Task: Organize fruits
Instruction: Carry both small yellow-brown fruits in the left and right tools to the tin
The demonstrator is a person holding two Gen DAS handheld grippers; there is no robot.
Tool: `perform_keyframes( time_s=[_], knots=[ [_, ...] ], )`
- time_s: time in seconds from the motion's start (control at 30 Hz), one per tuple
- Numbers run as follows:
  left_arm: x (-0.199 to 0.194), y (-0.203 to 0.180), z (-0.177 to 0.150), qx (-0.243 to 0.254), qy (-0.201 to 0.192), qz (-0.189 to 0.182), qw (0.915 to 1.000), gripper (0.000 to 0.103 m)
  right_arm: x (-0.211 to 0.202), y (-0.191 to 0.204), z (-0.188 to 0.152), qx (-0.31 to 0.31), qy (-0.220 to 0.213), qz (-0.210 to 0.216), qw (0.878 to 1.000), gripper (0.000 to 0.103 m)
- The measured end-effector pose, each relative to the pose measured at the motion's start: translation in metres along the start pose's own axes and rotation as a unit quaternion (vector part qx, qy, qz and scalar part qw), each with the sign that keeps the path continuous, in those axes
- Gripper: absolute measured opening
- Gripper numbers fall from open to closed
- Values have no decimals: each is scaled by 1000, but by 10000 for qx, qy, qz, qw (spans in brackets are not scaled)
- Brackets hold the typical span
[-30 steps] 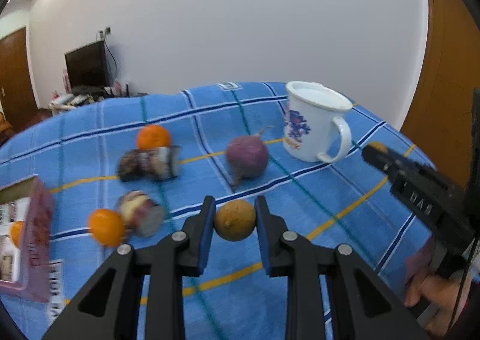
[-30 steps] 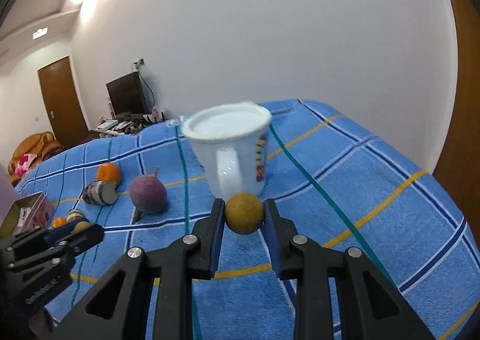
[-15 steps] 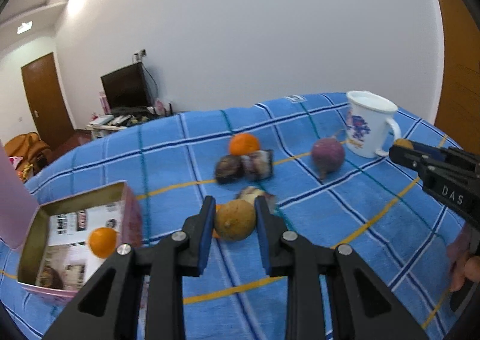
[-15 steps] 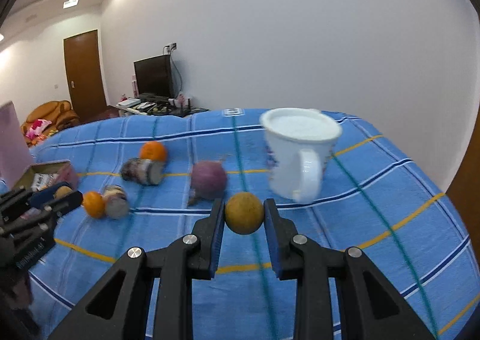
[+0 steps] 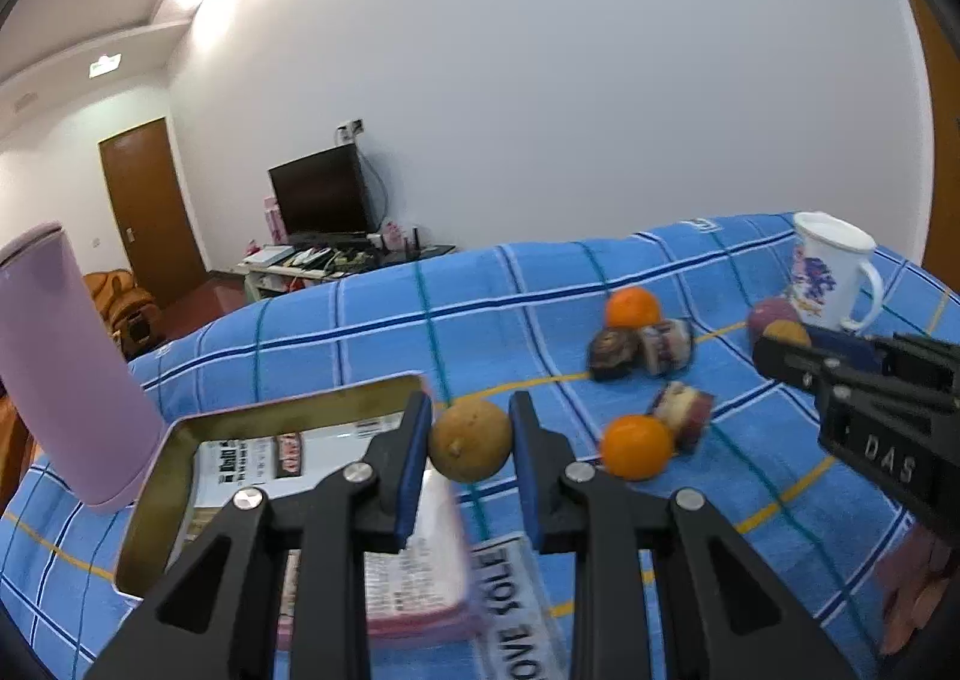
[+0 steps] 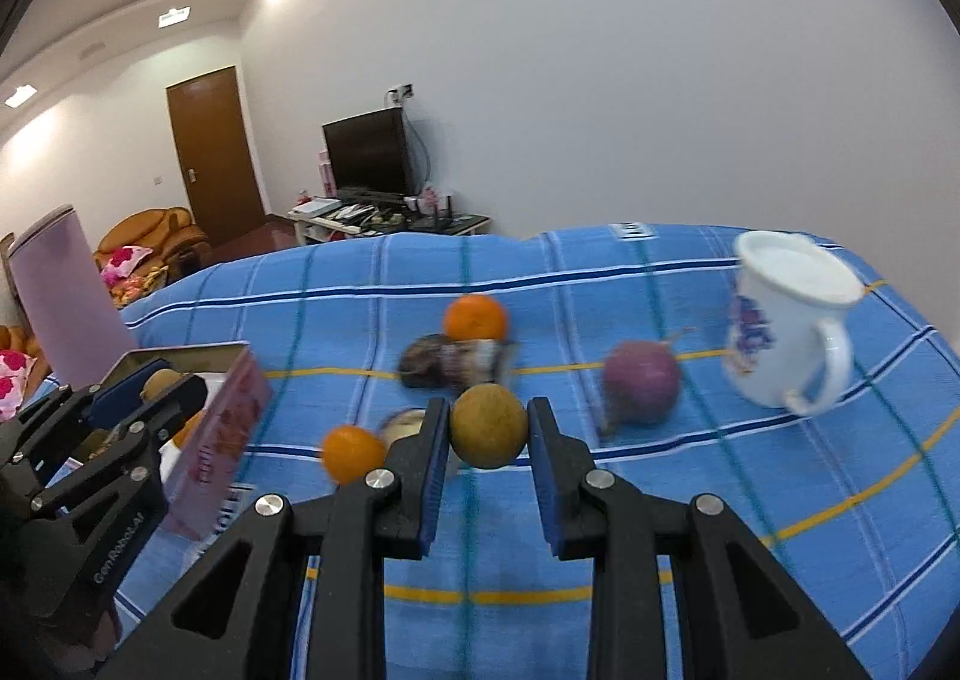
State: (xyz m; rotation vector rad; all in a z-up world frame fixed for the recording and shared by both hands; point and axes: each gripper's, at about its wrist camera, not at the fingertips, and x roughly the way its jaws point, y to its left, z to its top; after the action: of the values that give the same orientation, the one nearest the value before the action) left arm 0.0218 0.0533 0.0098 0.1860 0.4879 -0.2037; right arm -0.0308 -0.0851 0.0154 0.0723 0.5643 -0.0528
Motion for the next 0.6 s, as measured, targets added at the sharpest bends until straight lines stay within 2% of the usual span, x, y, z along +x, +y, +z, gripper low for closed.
perform_keyframes(
  time_s=[0.27, 0.6],
  knots=[
    [-1, 44, 1, -288, -94, 332, 9990, 28, 8, 43, 4, -105, -64, 292, 9995, 29],
    [8, 98, -5, -596, 23, 735, 9955, 28, 24, 100, 9, -203, -132, 705, 9972, 29]
  ],
)
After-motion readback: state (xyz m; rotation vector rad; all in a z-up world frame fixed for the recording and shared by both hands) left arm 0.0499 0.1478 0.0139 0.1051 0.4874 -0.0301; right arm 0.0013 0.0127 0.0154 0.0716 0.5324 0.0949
